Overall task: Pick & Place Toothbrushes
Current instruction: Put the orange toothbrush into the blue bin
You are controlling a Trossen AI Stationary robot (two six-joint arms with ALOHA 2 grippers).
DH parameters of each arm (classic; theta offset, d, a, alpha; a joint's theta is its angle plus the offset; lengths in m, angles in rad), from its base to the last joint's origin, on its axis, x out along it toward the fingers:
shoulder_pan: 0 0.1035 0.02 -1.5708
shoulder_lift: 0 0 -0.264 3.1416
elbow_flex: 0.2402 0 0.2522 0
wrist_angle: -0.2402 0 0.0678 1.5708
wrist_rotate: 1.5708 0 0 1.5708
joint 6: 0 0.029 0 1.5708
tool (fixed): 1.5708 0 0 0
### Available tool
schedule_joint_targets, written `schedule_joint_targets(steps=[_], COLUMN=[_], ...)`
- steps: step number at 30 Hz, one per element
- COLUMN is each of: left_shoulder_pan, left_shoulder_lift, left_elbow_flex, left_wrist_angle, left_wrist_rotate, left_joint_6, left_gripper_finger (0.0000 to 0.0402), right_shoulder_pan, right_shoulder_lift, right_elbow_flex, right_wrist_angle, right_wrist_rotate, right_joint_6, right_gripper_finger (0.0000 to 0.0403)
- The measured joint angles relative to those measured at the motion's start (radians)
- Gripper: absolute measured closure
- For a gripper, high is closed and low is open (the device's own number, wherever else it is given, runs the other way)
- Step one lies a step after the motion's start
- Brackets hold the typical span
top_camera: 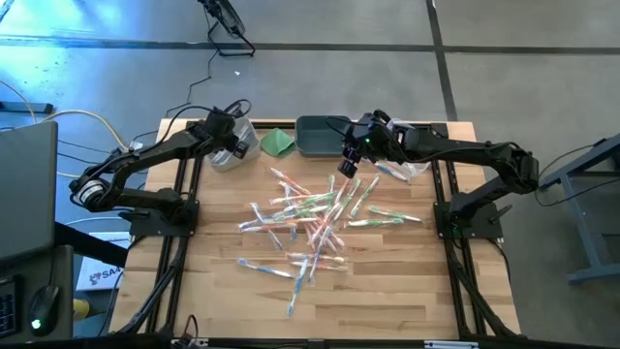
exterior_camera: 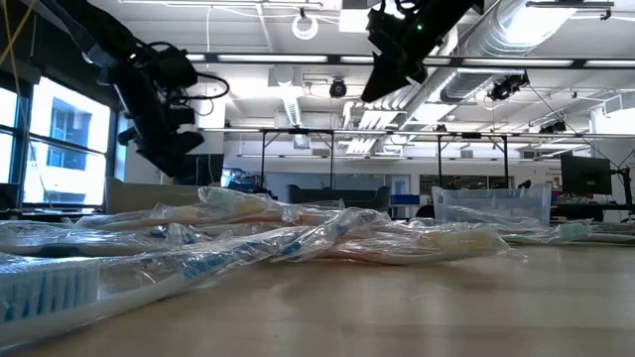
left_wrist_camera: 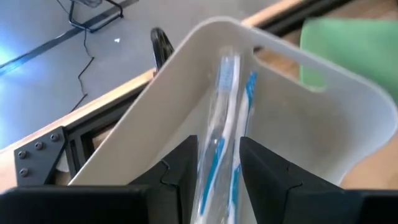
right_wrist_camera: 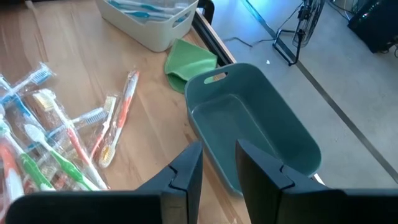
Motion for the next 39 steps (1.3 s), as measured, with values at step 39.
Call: schedule_joint_targets(steps=[39], left_shoulder_pan=[-0.137], left_shoulder_lift=[-0.129], left_elbow_flex=[0.001], left_wrist_angle=[0.247], left_wrist_rotate=[0.208], left_joint_6=[-0.039], left_gripper_finger=[0.0391], right_shoulder_pan=[0.000], right_shoulder_lift=[0.000], right_elbow_flex=[0.000], right_wrist_angle=[0.002], right_wrist_rotate=[0.008], right_joint_6=[-0.002], right_gripper_finger=[0.0314])
